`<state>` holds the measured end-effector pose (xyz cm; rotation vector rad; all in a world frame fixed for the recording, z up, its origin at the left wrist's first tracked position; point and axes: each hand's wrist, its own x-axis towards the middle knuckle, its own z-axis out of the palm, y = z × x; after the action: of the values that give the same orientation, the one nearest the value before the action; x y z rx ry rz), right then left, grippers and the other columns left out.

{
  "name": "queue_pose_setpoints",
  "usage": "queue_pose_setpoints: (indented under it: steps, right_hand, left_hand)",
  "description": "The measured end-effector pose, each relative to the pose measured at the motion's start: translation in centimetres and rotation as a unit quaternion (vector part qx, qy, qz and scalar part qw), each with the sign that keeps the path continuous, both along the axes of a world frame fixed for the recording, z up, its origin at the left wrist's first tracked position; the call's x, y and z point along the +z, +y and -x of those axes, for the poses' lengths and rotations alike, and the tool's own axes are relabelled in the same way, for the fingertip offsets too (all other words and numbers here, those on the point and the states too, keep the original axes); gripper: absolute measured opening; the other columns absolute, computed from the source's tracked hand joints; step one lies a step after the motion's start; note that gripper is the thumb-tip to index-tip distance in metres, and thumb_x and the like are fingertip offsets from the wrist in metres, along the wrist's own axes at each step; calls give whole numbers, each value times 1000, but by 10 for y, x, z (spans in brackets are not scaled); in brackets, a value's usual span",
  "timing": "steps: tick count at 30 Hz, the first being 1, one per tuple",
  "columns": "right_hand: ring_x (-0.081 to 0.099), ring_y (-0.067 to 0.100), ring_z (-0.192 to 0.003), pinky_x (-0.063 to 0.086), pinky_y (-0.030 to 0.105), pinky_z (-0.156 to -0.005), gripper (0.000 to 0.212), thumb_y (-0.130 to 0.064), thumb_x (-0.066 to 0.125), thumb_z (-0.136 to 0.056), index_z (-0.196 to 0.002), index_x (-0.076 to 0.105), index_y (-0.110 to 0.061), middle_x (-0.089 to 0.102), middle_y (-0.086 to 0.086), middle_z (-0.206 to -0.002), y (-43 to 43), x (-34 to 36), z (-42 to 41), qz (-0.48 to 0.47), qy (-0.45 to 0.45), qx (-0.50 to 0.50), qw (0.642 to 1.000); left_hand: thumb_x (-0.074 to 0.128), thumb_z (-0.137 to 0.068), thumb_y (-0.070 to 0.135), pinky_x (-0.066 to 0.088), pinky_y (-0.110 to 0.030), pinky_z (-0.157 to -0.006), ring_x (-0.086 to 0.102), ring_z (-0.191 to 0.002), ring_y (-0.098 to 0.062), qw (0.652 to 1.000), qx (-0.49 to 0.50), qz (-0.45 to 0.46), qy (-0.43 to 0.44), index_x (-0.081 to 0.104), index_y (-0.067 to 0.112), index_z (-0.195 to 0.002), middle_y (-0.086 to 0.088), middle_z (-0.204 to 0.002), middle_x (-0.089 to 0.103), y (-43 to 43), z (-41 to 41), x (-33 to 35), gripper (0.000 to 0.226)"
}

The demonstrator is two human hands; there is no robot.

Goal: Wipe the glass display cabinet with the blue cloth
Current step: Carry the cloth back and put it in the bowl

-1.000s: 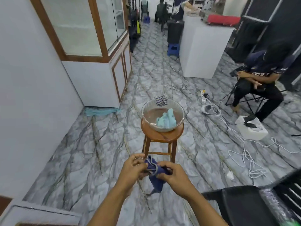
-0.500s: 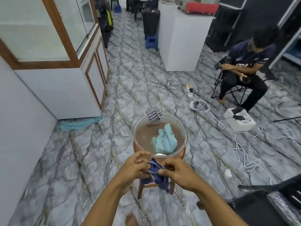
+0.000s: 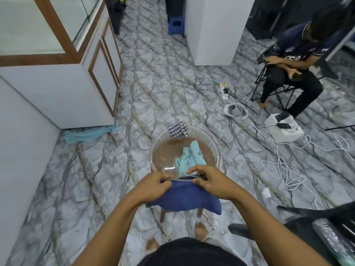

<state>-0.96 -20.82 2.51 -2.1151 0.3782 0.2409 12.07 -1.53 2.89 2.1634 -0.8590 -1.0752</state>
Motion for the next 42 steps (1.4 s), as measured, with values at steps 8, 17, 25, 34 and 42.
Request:
queue_pose_setpoints:
  steps: [8,17,25,34,42]
  right_hand:
    - [56,16,-84,45,28,-69,53,-14,67,-84,-130,49,-31,57,-3,-99,-33,-3,-10,114,103,133,979]
    - [59,26,-79,43,35,-62,33,1,50,-78,-96,67,-21,64,1,-78,-70,-16,-8,221,80,60,970]
    - [60,27,-100,49,38,-77,41,-6,48,-89,-126,58,-20,62,6,-116,-66,-39,-9,203,32,-10,979]
    - [48,20,-111,41,32,-86,32,-19,65,-82,-113,58,-22,56,-3,-116,-47,-46,7,287,32,108,951]
    - [62,15,-93,46,25,-77,29,-5,68,-84,-106,72,-23,70,-5,-96,-57,-30,-8,194,17,28,980]
  left_hand:
    - [56,-97,28,46,-36,-73,58,-72,-10,1000,11,-4,12,68,24,-81,-1,-78,67,0,-8,-18,20]
    - [56,-99,20,31,-32,-68,37,-63,-13,998,55,-20,30,45,18,-67,-1,-67,40,2,-16,-27,34]
    - [51,-98,24,34,-37,-69,43,-63,-19,989,149,-1,23,47,18,-60,-6,-64,48,-19,-23,-36,39]
    - [44,-99,8,44,-27,-97,60,-116,-14,991,122,-11,-43,73,23,-115,3,-122,70,-16,-28,-49,36]
    - [35,-95,-7,32,-17,-105,47,-133,-13,995,85,12,-42,63,17,-131,-1,-139,59,-18,-26,-53,51]
